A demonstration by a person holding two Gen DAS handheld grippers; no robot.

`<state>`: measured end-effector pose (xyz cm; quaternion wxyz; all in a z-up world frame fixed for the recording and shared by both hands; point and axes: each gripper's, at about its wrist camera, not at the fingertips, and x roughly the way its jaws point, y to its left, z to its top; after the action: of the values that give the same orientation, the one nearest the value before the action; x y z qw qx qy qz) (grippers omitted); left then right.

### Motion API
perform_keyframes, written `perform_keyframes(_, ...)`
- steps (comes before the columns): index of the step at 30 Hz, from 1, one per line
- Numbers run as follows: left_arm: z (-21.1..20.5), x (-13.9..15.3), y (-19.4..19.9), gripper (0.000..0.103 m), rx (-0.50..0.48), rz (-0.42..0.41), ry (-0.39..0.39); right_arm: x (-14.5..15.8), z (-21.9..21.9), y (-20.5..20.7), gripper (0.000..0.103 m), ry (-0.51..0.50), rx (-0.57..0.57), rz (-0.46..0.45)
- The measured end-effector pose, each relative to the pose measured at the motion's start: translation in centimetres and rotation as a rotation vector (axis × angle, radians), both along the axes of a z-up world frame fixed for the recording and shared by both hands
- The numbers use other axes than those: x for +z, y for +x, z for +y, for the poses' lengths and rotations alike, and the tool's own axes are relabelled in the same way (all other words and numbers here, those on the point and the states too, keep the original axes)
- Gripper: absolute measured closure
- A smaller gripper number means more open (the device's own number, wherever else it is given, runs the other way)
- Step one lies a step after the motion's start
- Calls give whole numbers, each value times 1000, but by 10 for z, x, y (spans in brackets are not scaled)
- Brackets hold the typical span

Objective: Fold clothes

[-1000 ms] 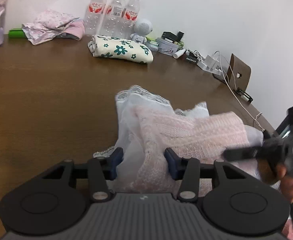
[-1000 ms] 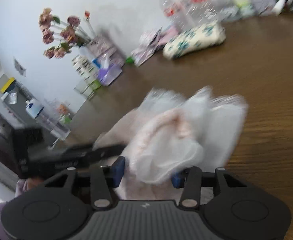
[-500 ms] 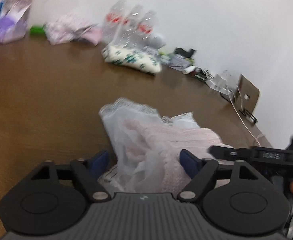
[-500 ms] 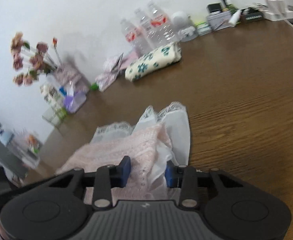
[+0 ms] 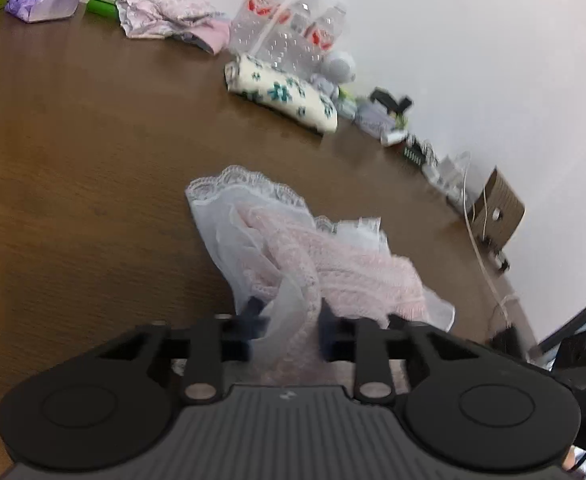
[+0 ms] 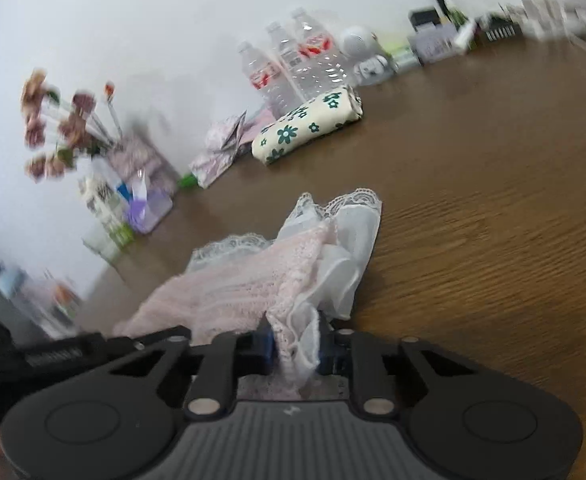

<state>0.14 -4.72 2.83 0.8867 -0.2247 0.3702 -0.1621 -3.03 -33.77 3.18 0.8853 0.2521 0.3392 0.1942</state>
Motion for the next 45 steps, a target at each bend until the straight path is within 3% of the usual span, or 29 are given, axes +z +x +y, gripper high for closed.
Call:
perform_keyframes(2, 4, 9, 13, 83, 3, -23, -20, 13, -5, 12, 90, 66, -8, -10)
perform_keyframes(4, 9, 35, 32, 84, -35, -98, -89, 39, -8, 26, 90, 107, -2, -67)
perform_keyframes(7, 14, 87, 74, 84, -66, -210, -127, 97, -10, 62, 90, 115, -24, -184)
perform_keyframes(13, 17, 198, 189, 83, -90, -424, -148, 212, -5, 174, 90, 72, -49, -392)
perform_keyframes(15, 18, 214, 221, 83, -99, -496, -151, 232, -2, 204, 90, 56, -53, -442)
perform_keyframes(17, 25, 207, 253, 82, -119, -516, -189, 223, 4, 237, 90, 29, -43, -429)
perform_keyframes(20, 28, 145, 295, 79, -88, -471, -154, 189, 14, 291, 89, -24, -17, -369)
perform_keyframes(22, 30, 103, 323, 76, -67, -441, -130, 133, 18, 332, 89, -45, -23, -219)
perform_keyframes(24, 27, 46, 350, 80, -22, -271, -84, 75, 20, 368, 89, -59, -53, -55)
perform_keyframes(25, 29, 30, 351, 80, -1, -240, -91, 50, 21, 384, 89, -64, -65, 11)
perform_keyframes(27, 32, -2, 352, 76, 39, -186, -107, 46, 18, 385, 88, -49, -57, -40)
perform_keyframes(29, 28, -3, 346, 72, 46, -181, -74, 50, 17, 387, 86, -62, -41, -75)
perform_keyframes(30, 27, 1, 342, 64, 44, -188, -73, 54, 17, 387, 81, -71, -37, -81)
perform_keyframes(31, 27, 5, 337, 42, 42, -196, -72, 58, 17, 386, 79, -67, -41, -84)
perform_keyframes(32, 29, 10, 339, 34, 49, -202, -90, 61, 17, 385, 76, -59, -45, -100)
perform_keyframes(33, 31, 13, 342, 39, 45, -208, -108, 63, 15, 384, 80, -51, -36, -124)
perform_keyframes(34, 29, 13, 350, 55, 35, -178, -100, 62, 15, 384, 88, -45, -21, -127)
perform_keyframes(35, 26, 12, 358, 75, 24, -145, -91, 61, 15, 388, 90, -40, -16, -114)
perform_keyframes(36, 22, 12, 361, 82, 33, -136, -83, 61, 15, 390, 90, -36, -11, -105)
perform_keyframes(38, 21, 19, 357, 87, 37, -178, -133, 77, 15, 387, 90, -36, 1, -152)
perform_keyframes(41, 25, 35, 360, 88, 44, -204, -271, 105, 12, 390, 90, -62, 11, -225)
perform_keyframes(42, 21, 35, 360, 88, 64, -194, -274, 108, 11, 397, 90, -79, 3, -224)
perform_keyframes(45, 6, 19, 359, 86, 101, -166, -156, 87, 7, 419, 84, -102, 5, -102)
